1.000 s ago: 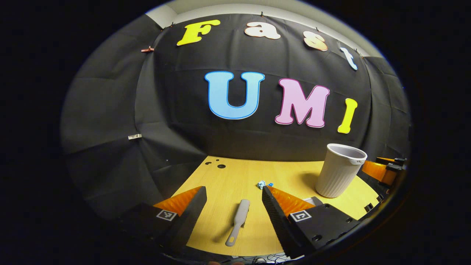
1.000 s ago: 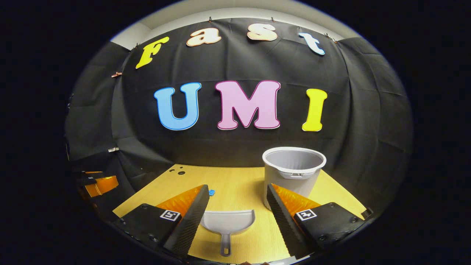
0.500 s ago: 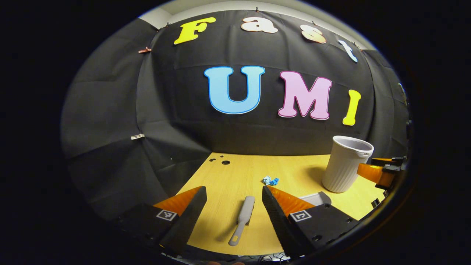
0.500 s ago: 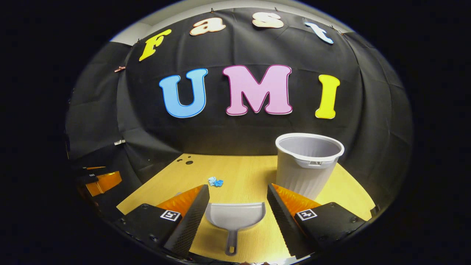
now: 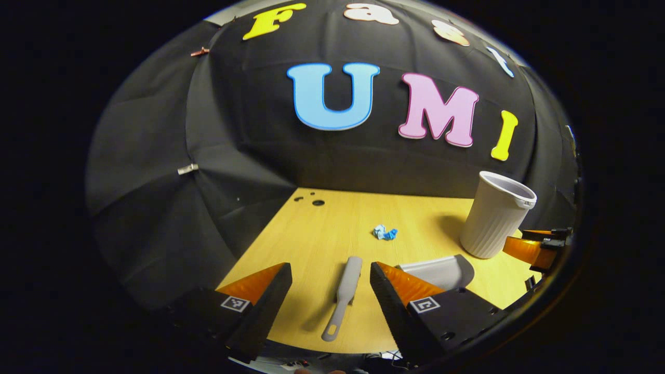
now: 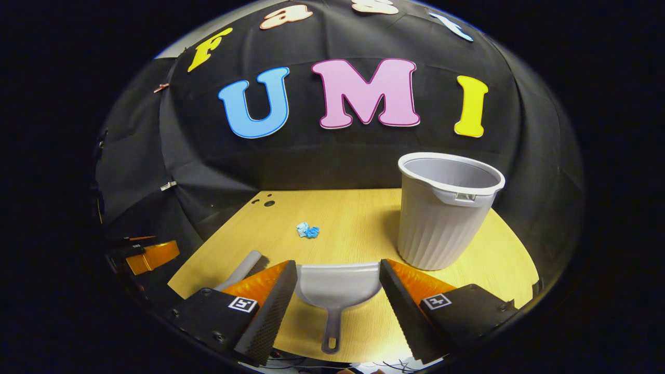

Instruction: Pick up the small broom and dustpan from the desktop, sweep the trash into the dustpan with the broom, and then empty the trash into the garbage bin.

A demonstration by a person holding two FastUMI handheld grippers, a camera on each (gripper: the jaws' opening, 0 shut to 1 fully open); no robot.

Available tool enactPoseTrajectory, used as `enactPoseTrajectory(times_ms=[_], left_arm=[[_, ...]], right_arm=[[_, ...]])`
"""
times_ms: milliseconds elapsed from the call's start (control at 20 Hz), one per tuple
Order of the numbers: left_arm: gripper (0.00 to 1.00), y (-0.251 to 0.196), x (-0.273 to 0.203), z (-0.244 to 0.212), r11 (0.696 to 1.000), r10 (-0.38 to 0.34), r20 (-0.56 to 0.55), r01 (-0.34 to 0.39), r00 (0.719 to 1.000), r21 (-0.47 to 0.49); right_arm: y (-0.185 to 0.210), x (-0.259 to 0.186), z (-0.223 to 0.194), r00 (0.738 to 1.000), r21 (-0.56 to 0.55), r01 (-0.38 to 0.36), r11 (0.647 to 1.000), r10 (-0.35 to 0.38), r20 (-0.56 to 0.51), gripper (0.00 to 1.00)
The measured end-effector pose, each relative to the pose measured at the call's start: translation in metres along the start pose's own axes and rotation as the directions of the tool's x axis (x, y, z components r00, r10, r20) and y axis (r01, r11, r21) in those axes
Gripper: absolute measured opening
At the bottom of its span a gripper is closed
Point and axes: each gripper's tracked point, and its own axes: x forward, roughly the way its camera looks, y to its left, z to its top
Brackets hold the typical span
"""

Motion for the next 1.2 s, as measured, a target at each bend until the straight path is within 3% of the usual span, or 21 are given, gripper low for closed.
enactPoseTrajectory(times_ms=[150, 300, 550, 800, 1100, 1200], left_arm=[[0.96, -0.001, 0.024, -0.028, 1.0, -0.024, -0.133, 0.025, 0.991, 0.005], [0.96, -0.008, 0.047, -0.06, 0.997, -0.071, -0.274, 0.079, 0.959, 0.02], [0.96, -0.014, 0.077, -0.093, 0.989, -0.082, -0.419, 0.126, 0.904, 0.079], [0.96, -0.019, 0.111, -0.133, 0.972, -0.069, -0.599, 0.188, 0.798, 0.139], [0.94, -0.028, 0.133, -0.162, 0.969, -0.053, -0.742, 0.213, 0.668, 0.123], [0.87, -0.027, 0.138, -0.167, 0.965, -0.042, -0.756, 0.222, 0.653, 0.139]], right_arm=[[-0.002, 0.006, -0.004, 1.0, -0.005, 0.001, 1.0, -0.002, -0.015, 0.99], [0.0, 0.016, -0.016, 0.999, -0.028, -0.011, 1.0, 0.01, -0.047, 0.99], [-0.007, 0.028, -0.032, 0.995, -0.026, -0.02, 0.999, 0.018, -0.095, 0.99], [-0.016, 0.049, -0.053, 0.986, -0.01, -0.032, 0.999, 0.03, -0.163, 0.99], [-0.018, 0.057, -0.077, 0.961, 0.001, -0.102, 0.995, 0.099, -0.258, 0.99], [-0.008, 0.053, -0.09, 0.936, 0.011, -0.153, 0.988, 0.149, -0.318, 0.99]])
